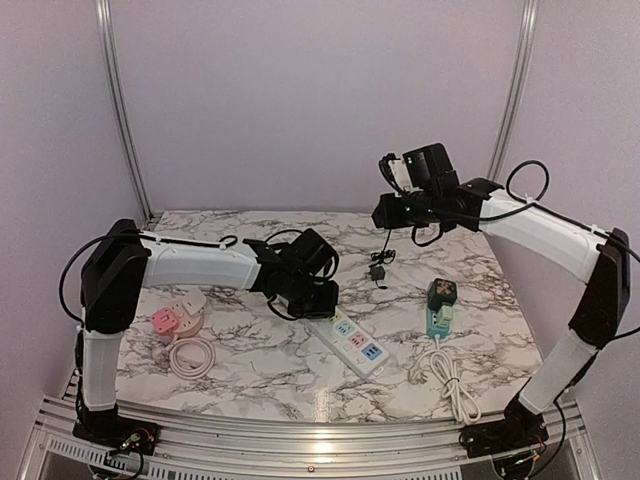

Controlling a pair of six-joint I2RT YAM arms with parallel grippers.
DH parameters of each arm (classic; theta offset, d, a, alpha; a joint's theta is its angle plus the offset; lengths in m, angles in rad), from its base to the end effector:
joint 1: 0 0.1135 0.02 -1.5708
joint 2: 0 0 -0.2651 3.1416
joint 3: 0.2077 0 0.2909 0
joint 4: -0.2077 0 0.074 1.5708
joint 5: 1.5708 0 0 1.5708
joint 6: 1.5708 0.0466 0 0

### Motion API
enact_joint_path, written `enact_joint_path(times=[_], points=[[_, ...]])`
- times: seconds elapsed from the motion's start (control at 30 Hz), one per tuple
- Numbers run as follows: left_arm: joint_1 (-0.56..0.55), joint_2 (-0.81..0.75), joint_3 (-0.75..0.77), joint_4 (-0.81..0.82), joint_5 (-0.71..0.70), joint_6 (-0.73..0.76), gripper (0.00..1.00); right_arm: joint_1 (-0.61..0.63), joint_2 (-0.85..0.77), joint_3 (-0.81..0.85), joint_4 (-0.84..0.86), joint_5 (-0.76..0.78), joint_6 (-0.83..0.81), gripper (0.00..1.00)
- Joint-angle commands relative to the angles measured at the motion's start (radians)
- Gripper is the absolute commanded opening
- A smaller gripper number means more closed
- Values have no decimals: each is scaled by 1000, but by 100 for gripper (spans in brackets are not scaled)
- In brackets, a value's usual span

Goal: Pull the plug off the socket

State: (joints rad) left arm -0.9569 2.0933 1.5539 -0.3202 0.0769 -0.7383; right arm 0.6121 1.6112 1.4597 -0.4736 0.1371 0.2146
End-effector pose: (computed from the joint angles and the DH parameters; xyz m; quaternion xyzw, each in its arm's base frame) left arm 0.2885 -0.4157 0.1572 0.1155 0.9297 -0.2847 0.2032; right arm 0.3463 0.2353 0.3244 -0.1448 0.8769 0.1267 0.4406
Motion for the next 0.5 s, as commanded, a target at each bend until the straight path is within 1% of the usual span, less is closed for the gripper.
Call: enact_joint_path(times=[0.0,0.2,0.23,0.47], points=[[-5,-77,43,-106,-42,36,1,-111,81,86,52,-7,-41,13],[-5,-177,8,-125,-86,46,2,-265,231,171,105,-125,-15,12],[-5,-194,0,-131,-105,48,2,-283,255,187,107,-126,-12,12],[-2,-311,-76,-163,-170,61,6,-402,396,268,110,-285,17,12]])
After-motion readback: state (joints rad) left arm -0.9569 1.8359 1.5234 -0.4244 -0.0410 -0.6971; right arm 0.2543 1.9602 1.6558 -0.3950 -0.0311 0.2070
